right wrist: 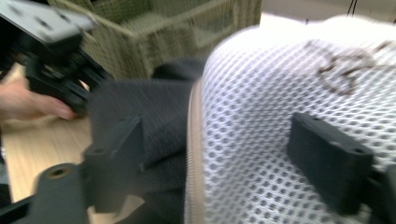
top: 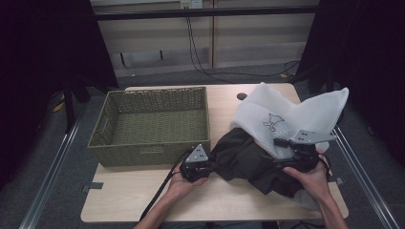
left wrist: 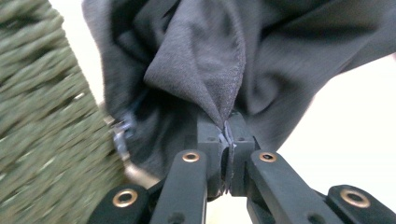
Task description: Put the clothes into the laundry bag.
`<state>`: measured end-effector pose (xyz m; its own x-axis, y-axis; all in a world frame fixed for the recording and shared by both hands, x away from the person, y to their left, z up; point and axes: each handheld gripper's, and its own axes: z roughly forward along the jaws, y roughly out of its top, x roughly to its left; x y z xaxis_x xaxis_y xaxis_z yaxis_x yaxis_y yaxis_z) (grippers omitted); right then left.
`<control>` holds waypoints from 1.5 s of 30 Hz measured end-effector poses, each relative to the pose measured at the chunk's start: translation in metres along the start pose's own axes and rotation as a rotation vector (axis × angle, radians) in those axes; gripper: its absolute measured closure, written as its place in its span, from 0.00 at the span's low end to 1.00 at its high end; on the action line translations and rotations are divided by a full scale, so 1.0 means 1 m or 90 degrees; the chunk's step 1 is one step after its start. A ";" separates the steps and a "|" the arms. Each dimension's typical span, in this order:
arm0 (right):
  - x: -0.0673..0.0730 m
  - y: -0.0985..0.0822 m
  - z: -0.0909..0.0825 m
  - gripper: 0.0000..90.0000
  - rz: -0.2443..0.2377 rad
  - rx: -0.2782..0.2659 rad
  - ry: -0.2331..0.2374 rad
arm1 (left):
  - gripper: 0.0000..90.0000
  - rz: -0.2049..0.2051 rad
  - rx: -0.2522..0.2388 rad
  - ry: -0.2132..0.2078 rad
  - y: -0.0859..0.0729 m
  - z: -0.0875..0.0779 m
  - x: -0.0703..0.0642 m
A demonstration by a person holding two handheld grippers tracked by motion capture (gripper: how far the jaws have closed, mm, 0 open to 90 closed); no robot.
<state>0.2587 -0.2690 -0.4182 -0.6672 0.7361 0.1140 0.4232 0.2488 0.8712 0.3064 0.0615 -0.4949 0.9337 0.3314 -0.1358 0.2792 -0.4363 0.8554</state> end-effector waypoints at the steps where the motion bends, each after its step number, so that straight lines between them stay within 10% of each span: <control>1: 0.000 0.000 0.004 0.14 0.000 0.003 0.005 | 0.97 0.003 -0.005 -0.003 0.002 0.001 -0.002; 11: 0.011 0.000 0.032 0.00 -0.016 0.046 0.054 | 0.97 0.044 -0.026 -0.033 0.041 0.025 -0.023; 23: 0.023 -0.014 0.071 0.00 -0.039 0.106 0.092 | 0.97 0.025 -0.031 -0.059 0.072 0.042 -0.022; 36: 0.016 -0.024 0.069 0.75 -0.059 0.111 0.019 | 0.93 -0.003 -0.047 -0.059 0.068 0.034 -0.013; 45: 0.000 -0.027 0.047 0.81 -0.011 0.083 0.086 | 0.64 0.027 -0.107 -0.053 0.061 -0.018 -0.012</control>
<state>0.2767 -0.2460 -0.4642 -0.7474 0.6421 0.1709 0.4815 0.3461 0.8052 0.3078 0.0459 -0.4325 0.9613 0.2415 -0.1327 0.2042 -0.3008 0.9316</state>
